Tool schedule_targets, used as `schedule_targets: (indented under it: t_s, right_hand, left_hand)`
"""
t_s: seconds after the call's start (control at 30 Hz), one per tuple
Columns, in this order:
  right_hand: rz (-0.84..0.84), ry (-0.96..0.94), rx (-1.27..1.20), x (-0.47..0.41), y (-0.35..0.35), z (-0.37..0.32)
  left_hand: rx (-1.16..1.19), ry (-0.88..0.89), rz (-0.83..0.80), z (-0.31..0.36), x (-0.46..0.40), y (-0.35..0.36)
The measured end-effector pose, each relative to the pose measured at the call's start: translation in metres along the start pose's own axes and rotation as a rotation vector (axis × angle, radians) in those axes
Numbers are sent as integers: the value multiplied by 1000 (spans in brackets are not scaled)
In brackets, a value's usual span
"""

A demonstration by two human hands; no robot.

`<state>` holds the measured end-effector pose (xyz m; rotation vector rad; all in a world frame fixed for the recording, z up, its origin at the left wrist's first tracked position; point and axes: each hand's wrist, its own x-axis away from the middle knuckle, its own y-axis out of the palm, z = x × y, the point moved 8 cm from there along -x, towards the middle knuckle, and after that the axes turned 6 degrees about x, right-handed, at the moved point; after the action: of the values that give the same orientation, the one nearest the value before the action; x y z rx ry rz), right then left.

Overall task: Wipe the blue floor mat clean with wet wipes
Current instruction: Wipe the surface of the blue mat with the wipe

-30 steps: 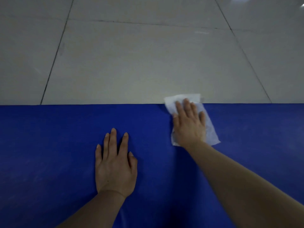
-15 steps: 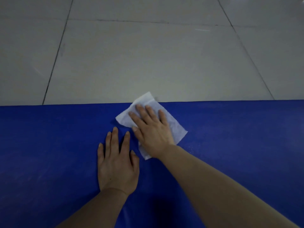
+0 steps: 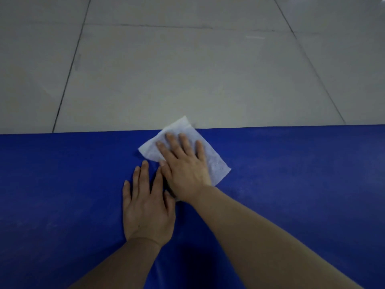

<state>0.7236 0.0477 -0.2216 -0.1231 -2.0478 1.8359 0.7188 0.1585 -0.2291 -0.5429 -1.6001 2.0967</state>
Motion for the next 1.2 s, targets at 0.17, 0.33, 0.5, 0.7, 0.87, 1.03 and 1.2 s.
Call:
schedule_targets:
  t_s: [0.17, 0.33, 0.5, 0.7, 0.87, 1.03, 1.2]
  right_hand:
    - [32, 286, 9, 16, 4, 84]
    - [3, 687, -117, 50, 5, 148]
    - [39, 292, -84, 37, 8, 33]
    - [77, 305, -70, 52, 12, 63]
    - [6, 655, -79, 94, 12, 145]
    - [48, 383, -60, 85, 23, 57]
    - [64, 189, -66, 86, 25, 21]
  left_hand:
    - [16, -3, 1, 0, 1, -2]
    - [36, -19, -14, -1, 1, 0]
    - [40, -22, 2, -1, 1, -1]
    - [47, -21, -5, -2, 1, 0]
    - [58, -29, -25, -2, 1, 2]
    - [69, -30, -21, -2, 1, 1]
    - [105, -38, -29, -3, 1, 1]
